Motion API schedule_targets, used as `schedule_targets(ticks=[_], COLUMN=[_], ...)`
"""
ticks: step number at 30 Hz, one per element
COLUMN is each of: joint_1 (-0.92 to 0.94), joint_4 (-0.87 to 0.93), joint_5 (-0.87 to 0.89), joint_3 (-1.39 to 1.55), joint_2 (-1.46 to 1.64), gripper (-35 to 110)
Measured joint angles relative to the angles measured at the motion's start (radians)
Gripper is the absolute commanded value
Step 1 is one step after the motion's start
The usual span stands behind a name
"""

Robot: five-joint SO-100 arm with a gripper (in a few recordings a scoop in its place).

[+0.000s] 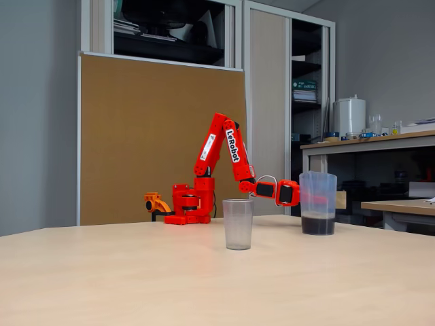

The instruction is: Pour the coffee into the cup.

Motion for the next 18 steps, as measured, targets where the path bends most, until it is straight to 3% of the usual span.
schedule_targets(ticks=[18], joint_1=[0.067], joint_4=[-0.123], joint_5=[-0.009], joint_3=[-0.005], joint_2=[-0.055], gripper=[19])
